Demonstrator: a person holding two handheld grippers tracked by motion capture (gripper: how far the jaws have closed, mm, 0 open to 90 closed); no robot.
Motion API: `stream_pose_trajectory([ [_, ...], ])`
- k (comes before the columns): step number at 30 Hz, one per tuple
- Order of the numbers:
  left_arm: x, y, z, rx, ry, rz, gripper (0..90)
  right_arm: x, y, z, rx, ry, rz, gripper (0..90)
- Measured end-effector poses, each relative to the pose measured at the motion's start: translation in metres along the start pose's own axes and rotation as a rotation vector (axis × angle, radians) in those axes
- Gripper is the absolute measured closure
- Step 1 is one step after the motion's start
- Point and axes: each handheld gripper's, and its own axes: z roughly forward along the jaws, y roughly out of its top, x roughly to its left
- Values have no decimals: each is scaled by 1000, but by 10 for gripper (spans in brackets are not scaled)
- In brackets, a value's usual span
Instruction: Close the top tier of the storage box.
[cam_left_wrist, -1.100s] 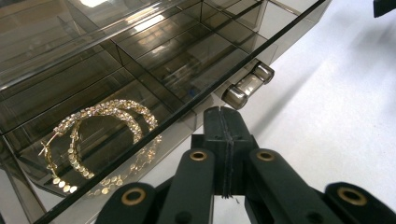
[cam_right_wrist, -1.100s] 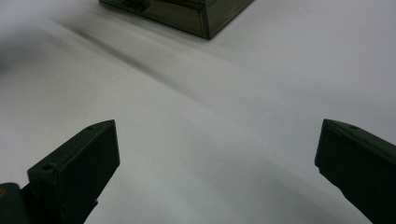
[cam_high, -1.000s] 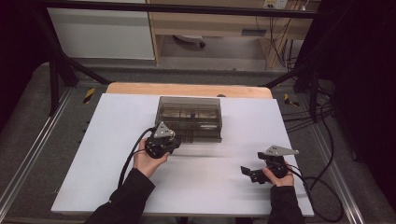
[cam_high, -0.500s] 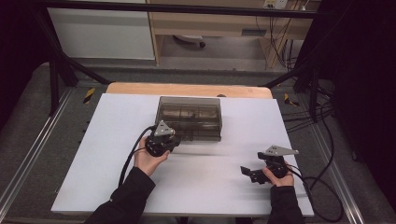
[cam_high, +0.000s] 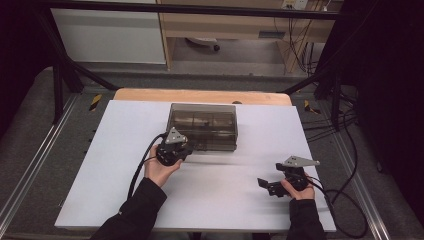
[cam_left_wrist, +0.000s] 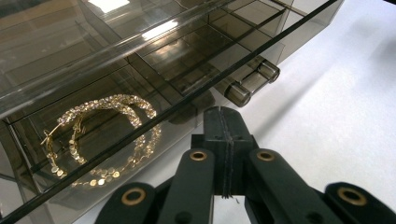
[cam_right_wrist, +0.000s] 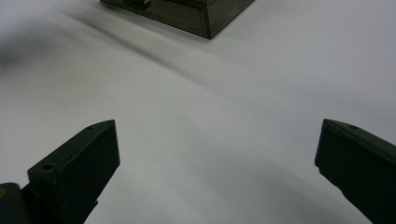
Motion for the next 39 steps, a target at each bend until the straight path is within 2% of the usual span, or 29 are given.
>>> stream_pose_trajectory([
  [24, 5, 6, 8, -11, 38, 3, 900, 0, 0, 0, 2, -1, -6, 6],
  [39, 7, 11, 14, -21, 48, 2, 900, 0, 0, 0, 2, 0, -5, 7],
])
